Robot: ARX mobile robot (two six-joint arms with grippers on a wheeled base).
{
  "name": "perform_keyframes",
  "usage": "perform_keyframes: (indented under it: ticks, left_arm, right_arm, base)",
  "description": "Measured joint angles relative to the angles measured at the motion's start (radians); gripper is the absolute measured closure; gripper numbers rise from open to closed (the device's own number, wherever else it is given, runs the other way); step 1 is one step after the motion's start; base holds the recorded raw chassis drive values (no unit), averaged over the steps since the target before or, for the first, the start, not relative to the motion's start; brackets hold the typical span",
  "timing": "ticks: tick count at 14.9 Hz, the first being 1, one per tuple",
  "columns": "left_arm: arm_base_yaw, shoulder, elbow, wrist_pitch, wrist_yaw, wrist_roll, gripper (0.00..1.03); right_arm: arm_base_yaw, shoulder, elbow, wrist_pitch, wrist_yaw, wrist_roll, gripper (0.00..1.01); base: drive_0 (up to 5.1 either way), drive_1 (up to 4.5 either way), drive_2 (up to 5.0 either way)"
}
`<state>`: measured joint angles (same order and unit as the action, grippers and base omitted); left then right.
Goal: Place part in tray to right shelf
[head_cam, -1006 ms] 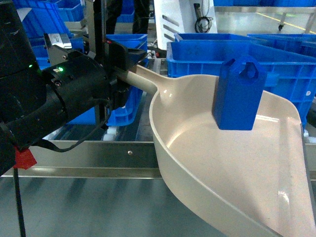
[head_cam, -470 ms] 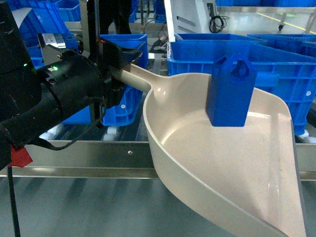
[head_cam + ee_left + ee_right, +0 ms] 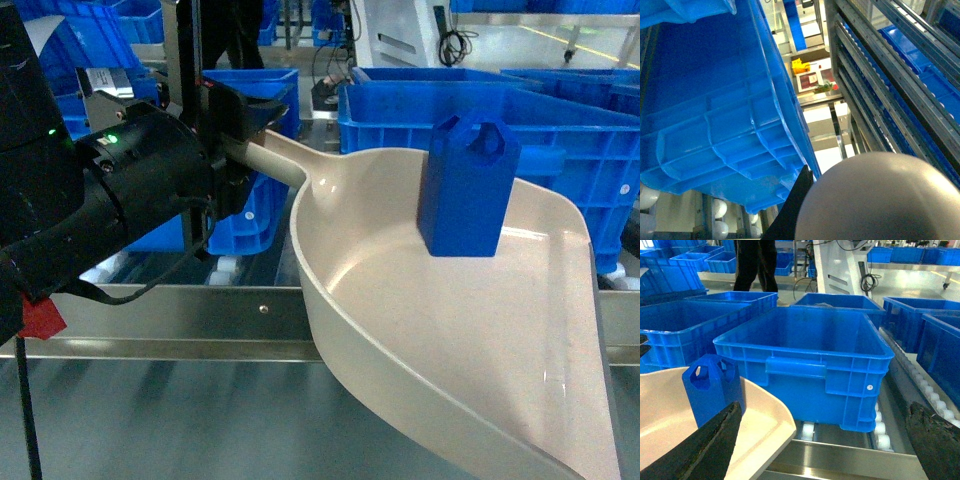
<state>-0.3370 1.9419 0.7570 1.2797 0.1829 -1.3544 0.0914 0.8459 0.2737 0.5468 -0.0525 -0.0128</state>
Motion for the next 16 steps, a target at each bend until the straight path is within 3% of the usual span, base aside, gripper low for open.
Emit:
perform_keyframes:
  ticks: [16]
  left_arm:
    - [0.000, 0.000, 0.000, 0.000, 0.000, 0.000, 0.91]
  right_arm:
    - [0.000, 0.000, 0.000, 0.000, 0.000, 0.000, 0.03]
  base:
    - [0.0, 0.00, 0.0]
